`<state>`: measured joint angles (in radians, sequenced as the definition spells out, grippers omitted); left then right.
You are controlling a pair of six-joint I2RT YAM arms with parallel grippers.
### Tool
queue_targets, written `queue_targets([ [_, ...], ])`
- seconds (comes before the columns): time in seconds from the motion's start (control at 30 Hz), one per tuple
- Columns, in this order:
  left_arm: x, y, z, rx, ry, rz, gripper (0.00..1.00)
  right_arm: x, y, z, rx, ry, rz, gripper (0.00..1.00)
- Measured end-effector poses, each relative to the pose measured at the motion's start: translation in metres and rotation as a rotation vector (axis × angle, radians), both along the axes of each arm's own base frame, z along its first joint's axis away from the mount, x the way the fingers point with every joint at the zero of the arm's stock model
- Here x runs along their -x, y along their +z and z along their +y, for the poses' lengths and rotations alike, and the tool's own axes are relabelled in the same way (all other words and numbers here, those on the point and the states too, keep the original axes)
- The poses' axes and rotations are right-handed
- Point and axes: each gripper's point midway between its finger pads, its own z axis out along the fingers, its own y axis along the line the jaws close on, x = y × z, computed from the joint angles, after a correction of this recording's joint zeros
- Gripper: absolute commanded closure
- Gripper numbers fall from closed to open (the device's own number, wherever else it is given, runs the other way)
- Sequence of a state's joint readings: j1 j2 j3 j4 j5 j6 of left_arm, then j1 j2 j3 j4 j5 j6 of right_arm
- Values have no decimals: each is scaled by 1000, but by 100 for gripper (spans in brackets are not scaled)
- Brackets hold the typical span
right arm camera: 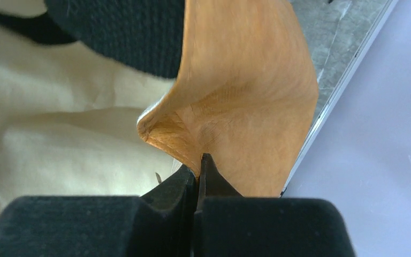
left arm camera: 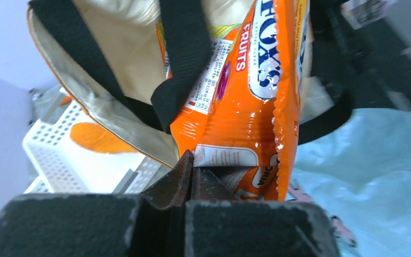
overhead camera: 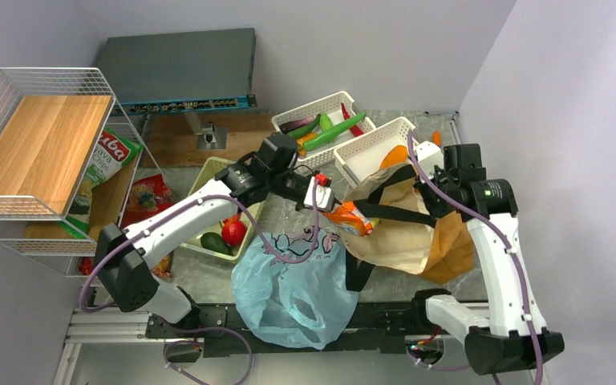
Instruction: Untie the knot of the grocery bags and take out the mixed food
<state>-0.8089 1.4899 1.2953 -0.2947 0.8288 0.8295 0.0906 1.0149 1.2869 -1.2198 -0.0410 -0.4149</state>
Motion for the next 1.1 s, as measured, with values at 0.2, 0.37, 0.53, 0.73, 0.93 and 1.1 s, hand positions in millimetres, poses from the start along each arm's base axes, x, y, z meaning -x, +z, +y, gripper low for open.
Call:
queue_targets([
  [0.2, 28, 17, 23, -45, -39, 145, 100, -20, -8, -11, -7, -78, 18, 100],
  [0.37, 36, 50, 45, -39, 29, 230, 100, -26, -8, -15, -17, -104, -2, 100],
  [0.53, 35, 102, 68, -4, 104, 236, 100, -27, -14, -9, -50, -95, 4, 100],
  [0.73, -6, 128, 120, -7, 401, 265, 100, -24, -20, 0, -98, -71, 10, 100],
  [0.93, -63, 129, 200, -40, 829, 218, 100, -22, -23, 7, -130, -56, 10, 100],
  [1.1, -74, 139, 265, -72, 1135, 100, 100, -21, -28, 10, -147, -50, 22, 100],
])
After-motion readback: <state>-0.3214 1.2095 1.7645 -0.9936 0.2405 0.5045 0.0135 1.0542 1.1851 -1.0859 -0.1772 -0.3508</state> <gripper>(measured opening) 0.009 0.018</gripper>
